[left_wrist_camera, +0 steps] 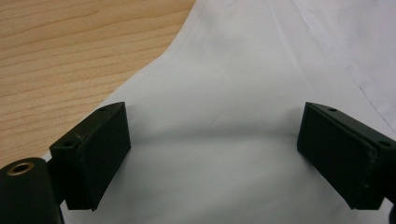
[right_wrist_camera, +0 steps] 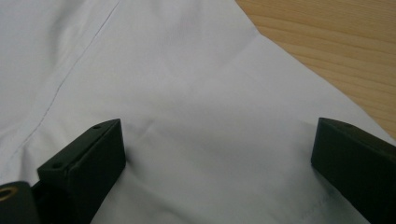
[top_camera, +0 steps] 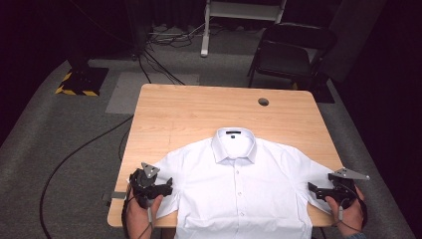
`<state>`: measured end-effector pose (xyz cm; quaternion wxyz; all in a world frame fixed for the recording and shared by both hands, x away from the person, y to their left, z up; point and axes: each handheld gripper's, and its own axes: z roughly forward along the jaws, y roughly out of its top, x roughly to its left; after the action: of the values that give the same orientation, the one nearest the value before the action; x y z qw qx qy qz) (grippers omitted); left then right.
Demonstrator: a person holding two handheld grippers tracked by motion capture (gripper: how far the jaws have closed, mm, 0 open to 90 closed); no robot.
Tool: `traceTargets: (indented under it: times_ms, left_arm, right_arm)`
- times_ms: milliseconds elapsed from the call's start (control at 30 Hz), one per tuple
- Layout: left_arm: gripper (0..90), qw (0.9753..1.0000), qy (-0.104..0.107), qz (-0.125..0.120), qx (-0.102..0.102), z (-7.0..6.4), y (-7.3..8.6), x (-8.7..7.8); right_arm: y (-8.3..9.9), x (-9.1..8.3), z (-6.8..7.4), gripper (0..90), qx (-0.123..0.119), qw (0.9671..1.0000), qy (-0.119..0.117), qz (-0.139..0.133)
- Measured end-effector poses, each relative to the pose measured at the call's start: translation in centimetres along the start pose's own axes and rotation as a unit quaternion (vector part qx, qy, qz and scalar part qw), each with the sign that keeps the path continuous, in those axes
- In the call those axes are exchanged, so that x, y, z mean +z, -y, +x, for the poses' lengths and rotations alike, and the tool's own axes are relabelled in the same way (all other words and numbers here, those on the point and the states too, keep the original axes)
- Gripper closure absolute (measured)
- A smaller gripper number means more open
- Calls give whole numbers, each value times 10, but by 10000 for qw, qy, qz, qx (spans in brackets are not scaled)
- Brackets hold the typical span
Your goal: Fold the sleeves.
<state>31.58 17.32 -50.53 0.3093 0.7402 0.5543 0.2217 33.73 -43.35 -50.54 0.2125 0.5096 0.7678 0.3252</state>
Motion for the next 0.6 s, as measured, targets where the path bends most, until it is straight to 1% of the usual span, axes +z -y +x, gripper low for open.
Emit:
traceTargets:
  times_ms: [433,600]
  left_arm:
    - [96,10000,1,2,1,0,0,0]
    - [90,10000,19,26,37,0,0,0]
  right_arm:
    - [0,0,0,28,-2,10000,0,0]
    - [0,0,0,28,0,10000,0,-1]
